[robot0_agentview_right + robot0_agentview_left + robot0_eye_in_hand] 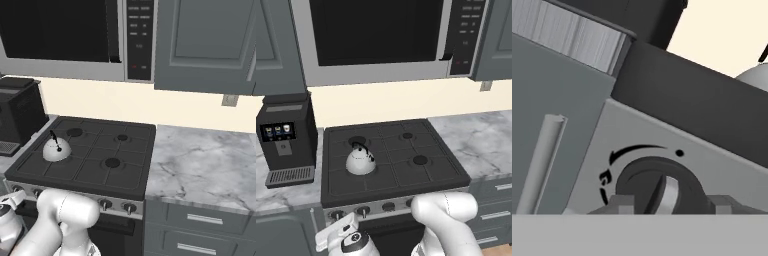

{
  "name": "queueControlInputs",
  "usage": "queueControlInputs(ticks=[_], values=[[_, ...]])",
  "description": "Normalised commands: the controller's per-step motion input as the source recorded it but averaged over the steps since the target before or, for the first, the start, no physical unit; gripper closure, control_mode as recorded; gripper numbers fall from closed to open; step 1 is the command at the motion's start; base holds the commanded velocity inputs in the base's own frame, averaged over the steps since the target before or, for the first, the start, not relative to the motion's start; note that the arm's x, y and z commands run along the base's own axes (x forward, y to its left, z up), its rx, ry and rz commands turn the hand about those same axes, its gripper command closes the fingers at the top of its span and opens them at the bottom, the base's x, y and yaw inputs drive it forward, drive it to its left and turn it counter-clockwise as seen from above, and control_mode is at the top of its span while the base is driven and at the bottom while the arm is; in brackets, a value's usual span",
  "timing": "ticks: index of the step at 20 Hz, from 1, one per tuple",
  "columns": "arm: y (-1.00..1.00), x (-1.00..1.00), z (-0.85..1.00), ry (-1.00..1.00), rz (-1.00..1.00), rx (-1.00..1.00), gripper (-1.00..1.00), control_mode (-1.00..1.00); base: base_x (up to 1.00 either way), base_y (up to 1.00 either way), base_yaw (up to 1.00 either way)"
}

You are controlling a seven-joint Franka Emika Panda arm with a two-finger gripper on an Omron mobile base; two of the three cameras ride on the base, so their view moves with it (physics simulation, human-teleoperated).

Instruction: Turn on the front left burner of the stove.

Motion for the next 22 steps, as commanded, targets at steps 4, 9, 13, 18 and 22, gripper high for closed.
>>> queueControlInputs(ticks=[4,9,13,18,22], values=[[0.36,0.00,0.00,-0.04,0.10,-0.06,1.00,-1.00,0.00,0.00,0.00],[0.49,0.02,0.00,-0.03,0.10,-0.22,1.00,-1.00,0.00,0.00,0.00],[0.59,0.00,-0.13,-0.03,0.09,-0.51,1.00,-1.00,0.00,0.00,0.00],[0.67,0.00,-0.22,0.01,0.01,-0.73,1.00,-1.00,0.00,0.00,0.00],[0.66,0.00,-0.24,0.02,0.01,-0.76,1.00,-1.00,0.00,0.00,0.00]])
